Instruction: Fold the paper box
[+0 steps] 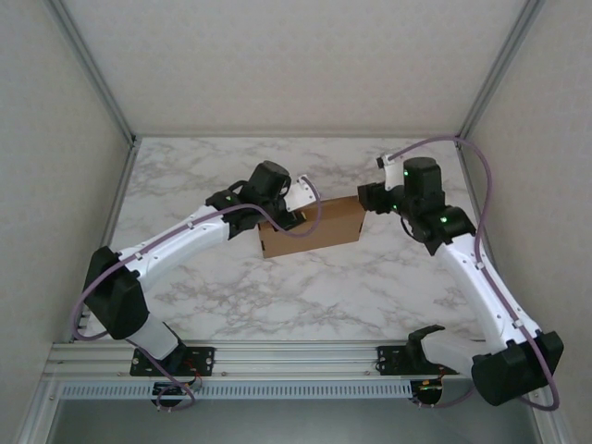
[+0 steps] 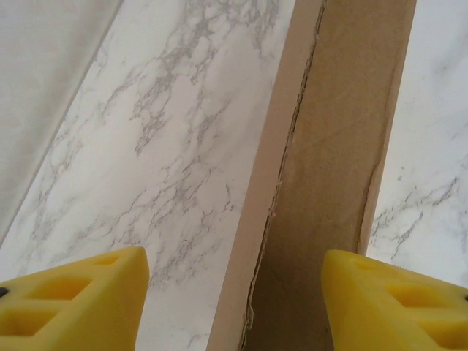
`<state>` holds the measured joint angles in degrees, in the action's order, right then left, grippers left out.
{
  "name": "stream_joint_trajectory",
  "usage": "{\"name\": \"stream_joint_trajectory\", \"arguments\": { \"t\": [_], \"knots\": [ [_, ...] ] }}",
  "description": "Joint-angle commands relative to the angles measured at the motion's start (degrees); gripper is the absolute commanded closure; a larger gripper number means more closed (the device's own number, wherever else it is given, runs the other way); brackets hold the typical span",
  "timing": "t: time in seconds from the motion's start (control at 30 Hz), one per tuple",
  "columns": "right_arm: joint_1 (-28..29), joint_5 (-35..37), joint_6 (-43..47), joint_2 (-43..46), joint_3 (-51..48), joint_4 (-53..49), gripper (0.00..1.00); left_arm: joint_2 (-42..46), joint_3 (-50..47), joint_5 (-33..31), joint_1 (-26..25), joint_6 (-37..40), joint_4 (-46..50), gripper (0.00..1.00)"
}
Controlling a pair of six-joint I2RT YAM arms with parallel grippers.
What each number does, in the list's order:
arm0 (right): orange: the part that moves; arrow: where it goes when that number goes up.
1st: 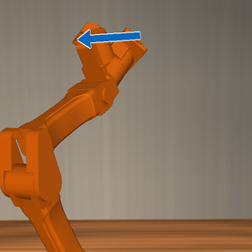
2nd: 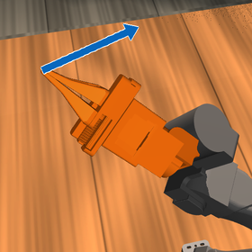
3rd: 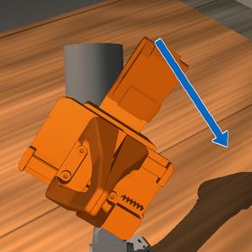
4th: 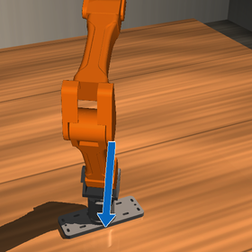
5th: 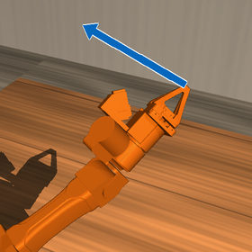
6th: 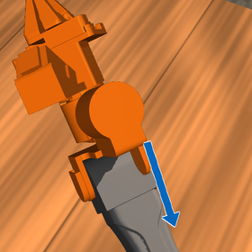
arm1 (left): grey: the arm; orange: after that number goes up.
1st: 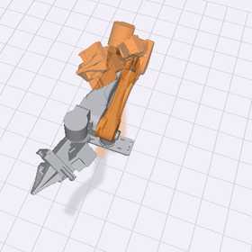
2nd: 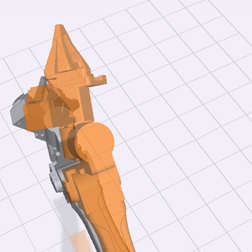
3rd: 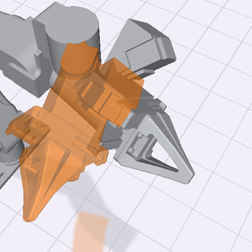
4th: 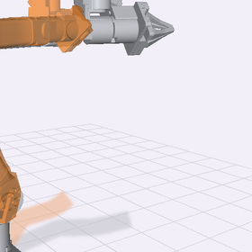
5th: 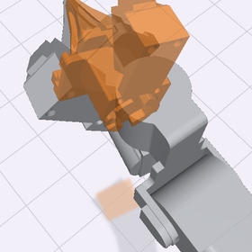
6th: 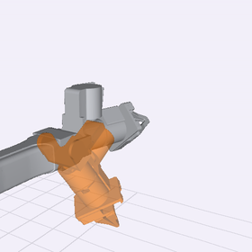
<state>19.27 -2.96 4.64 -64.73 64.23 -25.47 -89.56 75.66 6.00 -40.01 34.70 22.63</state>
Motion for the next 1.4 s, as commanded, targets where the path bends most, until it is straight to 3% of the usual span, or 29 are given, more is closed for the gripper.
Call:
{"name": "stream_joint_trajectory", "arguments": {
  "t": [0.0,0.17,0.33,0.5,0.77,0.97,1.13,1.37],
  "knots": [
    [-3.2,-4.5,17.4,-1.7,-0.7,6.3,0.40,4.6,-2.8,-0.3,0.5,-4.4,-4.1,0.32],
    [-6.6,-11.8,26.9,-3.7,-3.0,8.7,0.40,9.5,-8.0,-4.2,0.5,-11.1,-10.3,0.28],
    [-9.6,-21.0,35.1,-5.2,-4.3,9.4,0.42,19.7,-18.4,-8.2,0.6,-19.4,-20.0,0.24],
    [-11.9,-26.3,41.5,-9.6,-0.3,2.6,0.42,32.3,-28.9,-12.0,0.5,-21.0,-29.9,0.22],
    [-12.0,-24.9,44.9,-15.6,4.0,-2.5,0.44,45.7,-42.1,-15.1,0.4,-19.2,-40.3,0.20],
    [-12.1,-23.5,44.8,-17.0,3.8,-3.3,0.49,47.7,-44.5,-17.3,-0.1,-19.1,-43.8,0.17],
    [-12.0,-24.1,44.0,-17.2,4.0,-4.2,0.61,46.3,-44.2,-16.7,-0.2,-20.2,-44.0,0.18],
    [-12.0,-24.7,40.2,-17.9,6.5,-7.2,0.89,43.3,-43.5,-18.1,-0.1,-22.9,-44.4,0.19]
  ]
}}
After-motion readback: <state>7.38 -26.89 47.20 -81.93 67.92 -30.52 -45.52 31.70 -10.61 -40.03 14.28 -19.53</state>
